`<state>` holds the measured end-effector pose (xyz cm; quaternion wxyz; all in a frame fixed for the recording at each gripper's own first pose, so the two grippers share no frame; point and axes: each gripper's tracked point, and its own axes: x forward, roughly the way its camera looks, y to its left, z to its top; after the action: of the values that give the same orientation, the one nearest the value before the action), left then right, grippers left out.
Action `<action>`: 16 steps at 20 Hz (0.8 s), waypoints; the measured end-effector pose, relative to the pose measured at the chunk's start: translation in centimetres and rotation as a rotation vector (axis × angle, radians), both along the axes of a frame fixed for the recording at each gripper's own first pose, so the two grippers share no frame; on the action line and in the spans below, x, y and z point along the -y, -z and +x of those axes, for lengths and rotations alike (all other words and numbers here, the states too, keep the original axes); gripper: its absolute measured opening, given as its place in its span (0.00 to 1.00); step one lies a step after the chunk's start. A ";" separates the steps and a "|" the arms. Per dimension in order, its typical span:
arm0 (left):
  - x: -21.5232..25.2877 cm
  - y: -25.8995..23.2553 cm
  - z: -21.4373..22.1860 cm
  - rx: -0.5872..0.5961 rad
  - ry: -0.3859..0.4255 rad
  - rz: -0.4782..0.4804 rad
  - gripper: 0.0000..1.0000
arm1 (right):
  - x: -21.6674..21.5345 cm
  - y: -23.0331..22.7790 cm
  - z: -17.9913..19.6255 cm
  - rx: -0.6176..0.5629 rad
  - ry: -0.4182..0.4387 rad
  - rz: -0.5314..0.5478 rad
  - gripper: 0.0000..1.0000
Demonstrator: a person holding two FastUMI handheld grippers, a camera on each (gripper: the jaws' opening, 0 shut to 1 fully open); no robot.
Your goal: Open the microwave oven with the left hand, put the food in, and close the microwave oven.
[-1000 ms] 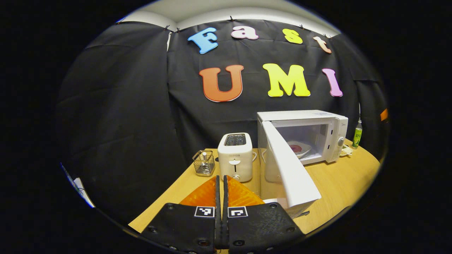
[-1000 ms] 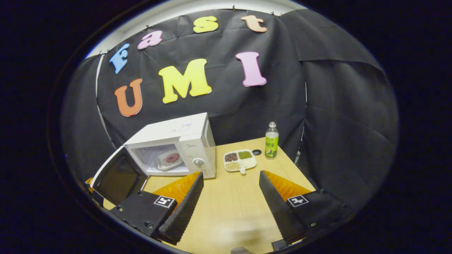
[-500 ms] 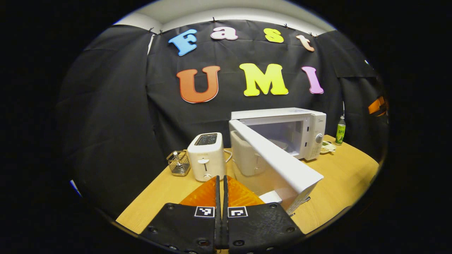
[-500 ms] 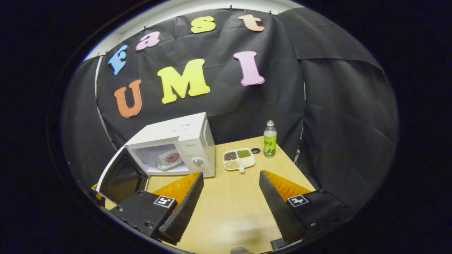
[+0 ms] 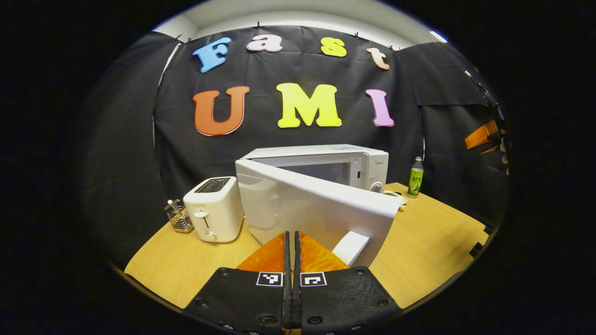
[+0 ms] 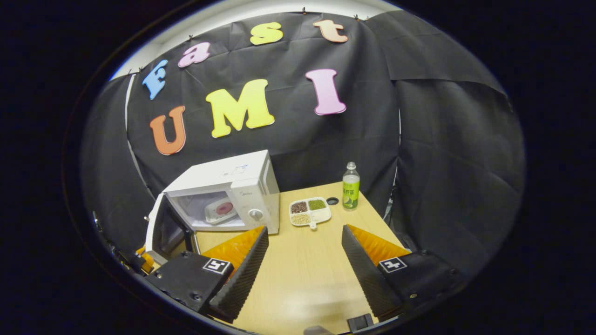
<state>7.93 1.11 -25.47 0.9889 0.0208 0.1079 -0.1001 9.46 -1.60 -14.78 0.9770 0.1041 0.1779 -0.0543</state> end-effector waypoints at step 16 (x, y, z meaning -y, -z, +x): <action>11.7 0.0 8.5 0.028 0.166 0.005 0.00 | 3.8 -0.6 0.3 -0.021 0.041 0.007 1.00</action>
<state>16.48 -10.55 -25.50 0.9786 0.0333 0.0922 -0.1811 9.73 -5.35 -14.19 0.9734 0.1104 0.1864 -0.0750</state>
